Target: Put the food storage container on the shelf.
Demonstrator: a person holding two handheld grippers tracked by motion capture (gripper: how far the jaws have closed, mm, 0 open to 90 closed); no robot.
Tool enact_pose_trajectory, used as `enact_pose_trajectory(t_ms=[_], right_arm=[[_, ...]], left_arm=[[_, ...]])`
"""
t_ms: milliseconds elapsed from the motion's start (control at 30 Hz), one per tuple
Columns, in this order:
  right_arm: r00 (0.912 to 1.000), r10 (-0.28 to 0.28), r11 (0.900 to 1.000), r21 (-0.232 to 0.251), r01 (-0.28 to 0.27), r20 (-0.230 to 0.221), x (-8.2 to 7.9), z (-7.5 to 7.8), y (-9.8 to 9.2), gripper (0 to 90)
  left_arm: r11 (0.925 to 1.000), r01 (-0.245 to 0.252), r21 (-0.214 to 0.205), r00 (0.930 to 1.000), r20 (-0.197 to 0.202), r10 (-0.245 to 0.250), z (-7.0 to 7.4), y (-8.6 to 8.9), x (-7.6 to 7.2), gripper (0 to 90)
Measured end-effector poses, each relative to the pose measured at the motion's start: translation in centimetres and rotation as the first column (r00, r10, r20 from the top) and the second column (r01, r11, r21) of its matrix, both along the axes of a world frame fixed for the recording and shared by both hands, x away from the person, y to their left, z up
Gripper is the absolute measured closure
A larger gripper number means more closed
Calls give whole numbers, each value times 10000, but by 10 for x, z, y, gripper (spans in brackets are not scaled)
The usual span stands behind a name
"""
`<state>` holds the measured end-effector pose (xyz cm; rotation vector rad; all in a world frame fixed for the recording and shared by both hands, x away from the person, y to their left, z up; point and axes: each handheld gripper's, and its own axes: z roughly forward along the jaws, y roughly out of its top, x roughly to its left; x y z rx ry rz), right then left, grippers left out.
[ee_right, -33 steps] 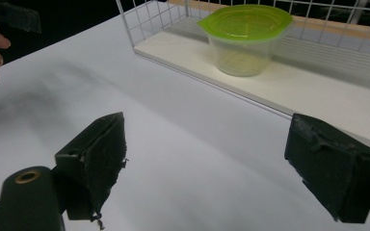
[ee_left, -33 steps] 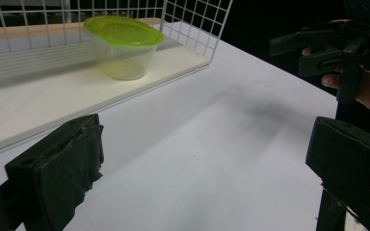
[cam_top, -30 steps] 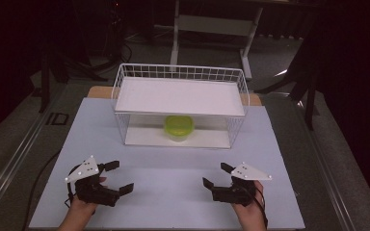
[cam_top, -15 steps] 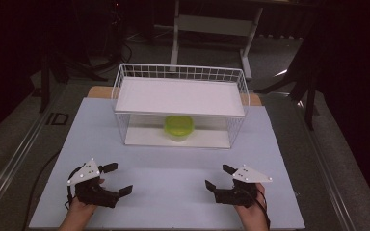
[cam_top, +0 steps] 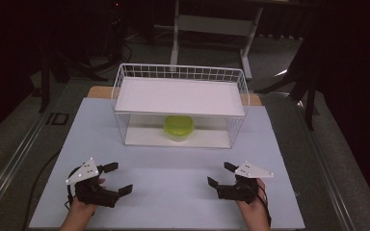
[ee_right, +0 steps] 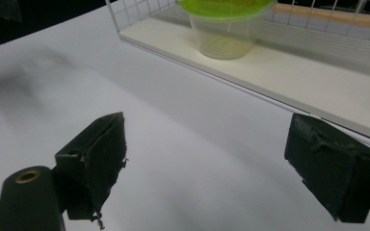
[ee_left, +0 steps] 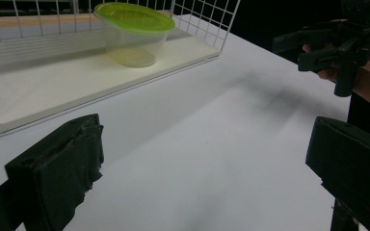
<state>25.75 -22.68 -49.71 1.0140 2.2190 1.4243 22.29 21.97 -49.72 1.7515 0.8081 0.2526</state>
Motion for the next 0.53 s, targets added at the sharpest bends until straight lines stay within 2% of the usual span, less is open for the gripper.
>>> enact_pose_trajectory(t_ms=[100,233,533], right_arm=[[9999,-2,10000,-14,2,-100,2,-2,-1,144],[9998,-11,10000,-95,9,-213,4,-5,0,144],[9997,-48,9999,-101,45,-238,7,-5,-1,144]], left_arm=[[9999,-42,165,9999,100,40,0,0,0,5],[9995,-150,273,9989,449,138,3,3,-2,5],[9996,-269,-52,9991,322,270,2,9,-1,5]])
